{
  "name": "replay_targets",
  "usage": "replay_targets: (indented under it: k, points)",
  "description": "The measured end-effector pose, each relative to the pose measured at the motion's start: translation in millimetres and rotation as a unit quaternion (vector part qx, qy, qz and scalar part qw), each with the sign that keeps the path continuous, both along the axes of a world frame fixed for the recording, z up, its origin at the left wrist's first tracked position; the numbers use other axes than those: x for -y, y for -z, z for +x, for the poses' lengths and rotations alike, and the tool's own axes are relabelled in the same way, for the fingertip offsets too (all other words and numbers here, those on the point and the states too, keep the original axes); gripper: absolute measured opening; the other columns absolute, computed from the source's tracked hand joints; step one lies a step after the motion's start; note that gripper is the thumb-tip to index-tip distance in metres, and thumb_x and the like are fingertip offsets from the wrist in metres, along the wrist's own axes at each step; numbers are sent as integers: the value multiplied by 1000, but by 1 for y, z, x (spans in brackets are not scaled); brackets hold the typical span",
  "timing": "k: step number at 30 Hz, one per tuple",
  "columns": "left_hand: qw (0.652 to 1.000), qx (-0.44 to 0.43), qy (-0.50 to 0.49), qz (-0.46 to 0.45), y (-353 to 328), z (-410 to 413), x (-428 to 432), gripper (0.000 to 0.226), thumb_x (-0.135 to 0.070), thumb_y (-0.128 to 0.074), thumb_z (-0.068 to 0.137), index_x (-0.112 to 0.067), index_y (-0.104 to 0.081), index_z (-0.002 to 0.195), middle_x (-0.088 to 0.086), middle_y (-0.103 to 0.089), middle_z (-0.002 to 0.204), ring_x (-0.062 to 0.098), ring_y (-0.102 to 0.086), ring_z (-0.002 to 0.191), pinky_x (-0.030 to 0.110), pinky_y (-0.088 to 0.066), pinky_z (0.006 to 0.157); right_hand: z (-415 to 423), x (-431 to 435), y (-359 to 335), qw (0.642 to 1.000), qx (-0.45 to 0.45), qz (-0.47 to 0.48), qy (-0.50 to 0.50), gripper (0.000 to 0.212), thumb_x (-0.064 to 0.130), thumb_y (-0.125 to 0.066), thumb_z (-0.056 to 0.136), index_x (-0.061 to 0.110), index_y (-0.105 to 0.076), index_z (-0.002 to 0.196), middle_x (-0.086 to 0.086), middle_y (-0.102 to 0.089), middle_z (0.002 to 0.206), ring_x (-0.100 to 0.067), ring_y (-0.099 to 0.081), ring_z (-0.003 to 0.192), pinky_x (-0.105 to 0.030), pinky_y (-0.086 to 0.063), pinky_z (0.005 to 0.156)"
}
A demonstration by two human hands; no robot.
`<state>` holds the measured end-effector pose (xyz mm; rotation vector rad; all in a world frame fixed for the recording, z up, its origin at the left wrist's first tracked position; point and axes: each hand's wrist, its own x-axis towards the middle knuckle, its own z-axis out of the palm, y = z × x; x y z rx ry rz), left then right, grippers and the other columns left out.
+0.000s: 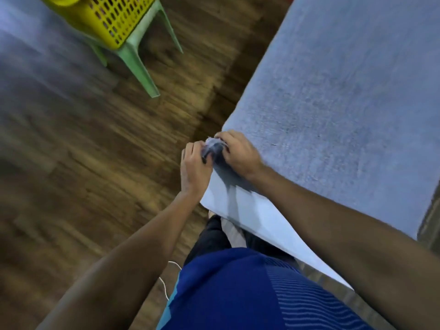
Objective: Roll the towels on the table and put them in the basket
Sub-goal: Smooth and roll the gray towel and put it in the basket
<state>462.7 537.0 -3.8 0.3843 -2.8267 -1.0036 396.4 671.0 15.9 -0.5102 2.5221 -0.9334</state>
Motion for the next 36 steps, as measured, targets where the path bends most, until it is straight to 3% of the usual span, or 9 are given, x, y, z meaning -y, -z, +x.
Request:
replay_targets:
  k: [6,10,12,17,20,26,31,34,36]
  points:
    - [997,33,-54,54,9,-3,1,16,-14,-60,92,-12,-68,106,1,-63,97,17,-56,86,17,-39,75,-32,22,12,996,-12,37,-86,29,5,-52,83,8,-67,108,-10,-65,107,-29,-57,102,-44,-47,89]
    - [993,60,-84,63,9,-5,7,19,-17,-55,96,-14,-71,105,-1,-70,93,13,-58,84,10,-32,73,-45,25,14,993,11,46,-112,25,6,-55,81,14,-73,95,-4,-72,95,-21,-62,89,-28,-48,78]
    - [984,74,-101,128,4,-10,11,18,-14,-57,94,-15,-74,101,-4,-72,90,9,-59,80,9,-38,69,-52,26,10,993,48,31,-102,24,4,-56,80,15,-75,90,-1,-73,88,-16,-61,80,-19,-42,70]
    - [893,171,-162,383,-1,-30,31,19,-4,-54,94,-9,-72,88,-1,-65,78,7,-56,72,11,-45,63,-68,39,4,972,226,4,-60,23,-1,-48,85,8,-69,89,-4,-66,86,-12,-56,81,-23,-43,71]
    - [846,209,-197,450,-5,-36,34,24,0,-47,94,-10,-68,86,2,-61,82,10,-49,74,7,-39,50,-71,46,0,951,308,-34,-13,23,-3,-39,89,5,-59,94,-6,-56,85,-11,-50,76,-24,-42,68]
    - [878,206,-158,403,0,-18,32,23,3,-52,89,-13,-67,80,1,-64,86,6,-55,81,10,-43,68,-71,46,-1,937,347,-41,23,24,-4,-37,89,7,-55,100,-6,-52,85,-11,-47,74,-20,-40,61]
    - [865,220,-171,418,4,-13,36,24,4,-47,89,-10,-62,76,1,-59,79,5,-49,75,8,-39,58,-68,42,5,944,325,-50,34,26,-5,-42,88,7,-56,107,-5,-55,90,-11,-53,81,-17,-46,61]
    - [862,219,-168,426,9,-11,33,14,0,-57,88,-12,-63,94,-3,-62,81,2,-53,70,8,-40,56,-64,36,11,965,263,-6,9,18,2,-52,87,9,-62,101,-5,-61,91,-18,-59,88,-27,-51,72]
    - [868,199,-176,419,14,-10,31,11,-6,-64,88,-17,-67,89,-6,-64,77,0,-55,65,11,-40,57,-63,33,15,980,193,57,-3,12,11,-56,87,11,-66,94,-8,-67,93,-21,-61,92,-31,-50,73]
